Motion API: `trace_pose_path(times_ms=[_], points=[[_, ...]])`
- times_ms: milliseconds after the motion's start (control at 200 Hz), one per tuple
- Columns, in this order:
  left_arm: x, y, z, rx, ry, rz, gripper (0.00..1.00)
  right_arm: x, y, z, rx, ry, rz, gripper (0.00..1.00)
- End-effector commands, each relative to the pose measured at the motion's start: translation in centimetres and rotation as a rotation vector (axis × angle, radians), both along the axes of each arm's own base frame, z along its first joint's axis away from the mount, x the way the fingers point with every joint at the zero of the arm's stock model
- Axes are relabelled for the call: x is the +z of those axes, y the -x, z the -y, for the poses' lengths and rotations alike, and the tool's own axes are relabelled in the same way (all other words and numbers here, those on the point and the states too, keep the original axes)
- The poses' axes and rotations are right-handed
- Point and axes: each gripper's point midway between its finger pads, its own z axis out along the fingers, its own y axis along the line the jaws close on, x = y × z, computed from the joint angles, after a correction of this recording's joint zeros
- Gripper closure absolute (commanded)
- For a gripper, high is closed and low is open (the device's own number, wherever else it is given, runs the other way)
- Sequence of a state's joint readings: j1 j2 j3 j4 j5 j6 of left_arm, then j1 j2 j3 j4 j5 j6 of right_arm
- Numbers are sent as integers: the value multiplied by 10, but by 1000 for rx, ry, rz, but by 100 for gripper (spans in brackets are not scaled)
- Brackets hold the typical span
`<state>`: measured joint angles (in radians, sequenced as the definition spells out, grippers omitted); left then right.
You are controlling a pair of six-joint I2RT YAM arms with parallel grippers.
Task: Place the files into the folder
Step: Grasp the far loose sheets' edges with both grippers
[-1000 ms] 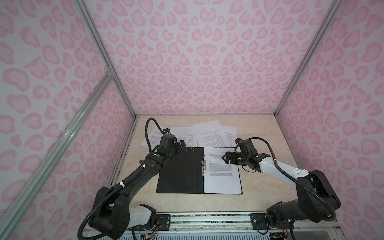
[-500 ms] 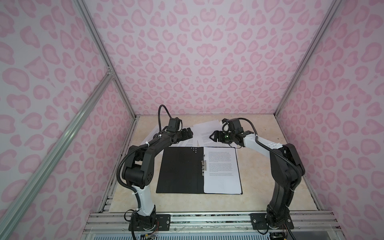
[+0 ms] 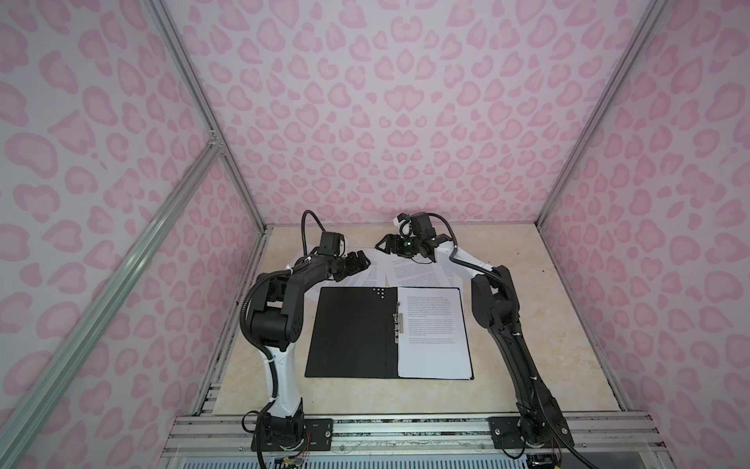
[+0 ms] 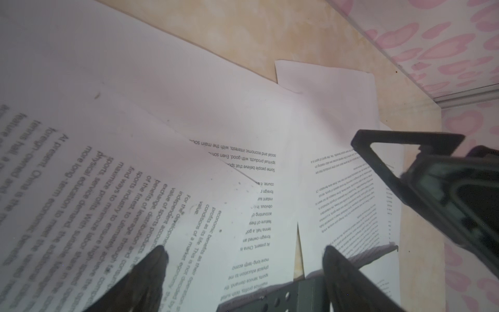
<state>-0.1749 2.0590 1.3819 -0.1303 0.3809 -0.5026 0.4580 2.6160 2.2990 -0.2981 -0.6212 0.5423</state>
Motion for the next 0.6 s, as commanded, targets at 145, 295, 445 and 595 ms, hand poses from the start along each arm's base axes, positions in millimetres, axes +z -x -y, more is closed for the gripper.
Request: trace_pose_path(times_ms=[145,295,445,595], points=[[-30,8,-2,-16,27,-60,9,-47,-1,4,-63,68,-131,19],[-41,12,-2,-13,25,-90,9,-57,1,-3,-63,46,-166,19],[-48,14,2,-22,49,-107,10,-66,7,-10,-59,61,-189,19],[-51,13,2,-11,55,-113,9,-62,9,-16,-43,9,-213,19]])
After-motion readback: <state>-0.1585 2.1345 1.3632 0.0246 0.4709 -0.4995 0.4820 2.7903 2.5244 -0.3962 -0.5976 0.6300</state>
